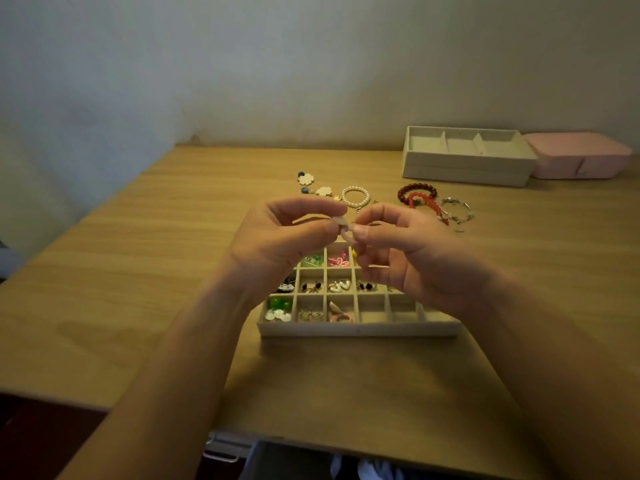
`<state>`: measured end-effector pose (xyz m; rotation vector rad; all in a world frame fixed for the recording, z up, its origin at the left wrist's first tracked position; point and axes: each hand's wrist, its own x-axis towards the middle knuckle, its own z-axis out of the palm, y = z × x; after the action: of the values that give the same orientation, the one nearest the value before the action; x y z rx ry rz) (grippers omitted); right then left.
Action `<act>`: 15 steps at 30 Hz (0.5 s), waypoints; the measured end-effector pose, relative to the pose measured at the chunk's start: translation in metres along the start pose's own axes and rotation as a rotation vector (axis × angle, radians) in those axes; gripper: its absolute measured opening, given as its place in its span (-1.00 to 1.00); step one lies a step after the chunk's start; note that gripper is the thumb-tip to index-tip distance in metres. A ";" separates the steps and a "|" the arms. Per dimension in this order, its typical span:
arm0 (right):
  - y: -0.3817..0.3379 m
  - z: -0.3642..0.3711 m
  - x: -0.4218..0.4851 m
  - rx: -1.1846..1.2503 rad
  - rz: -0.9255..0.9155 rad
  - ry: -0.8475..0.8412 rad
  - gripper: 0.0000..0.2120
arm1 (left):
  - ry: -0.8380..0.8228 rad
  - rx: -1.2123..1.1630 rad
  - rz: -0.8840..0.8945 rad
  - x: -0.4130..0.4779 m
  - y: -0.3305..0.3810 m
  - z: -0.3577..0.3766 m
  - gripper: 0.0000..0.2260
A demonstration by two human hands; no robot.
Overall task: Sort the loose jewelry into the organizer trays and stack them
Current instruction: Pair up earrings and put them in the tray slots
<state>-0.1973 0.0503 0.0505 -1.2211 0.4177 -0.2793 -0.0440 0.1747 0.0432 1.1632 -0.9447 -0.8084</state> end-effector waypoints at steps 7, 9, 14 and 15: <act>0.020 -0.003 -0.003 -0.217 -0.101 0.039 -0.71 | 0.134 0.179 -0.070 -0.017 -0.006 0.001 -0.84; 0.021 -0.002 -0.004 -0.288 -0.108 0.078 -0.78 | 0.157 0.253 -0.075 -0.019 -0.006 0.001 -0.85; 0.023 -0.001 -0.007 -0.293 -0.110 0.109 -0.78 | 0.178 0.244 -0.086 -0.025 -0.005 0.002 -0.80; 0.022 0.000 -0.007 -0.265 -0.105 0.095 -0.78 | 0.183 0.261 -0.079 -0.026 -0.005 0.003 -0.81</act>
<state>-0.2044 0.0604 0.0307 -1.4961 0.4843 -0.3817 -0.0569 0.1957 0.0339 1.4825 -0.8731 -0.6415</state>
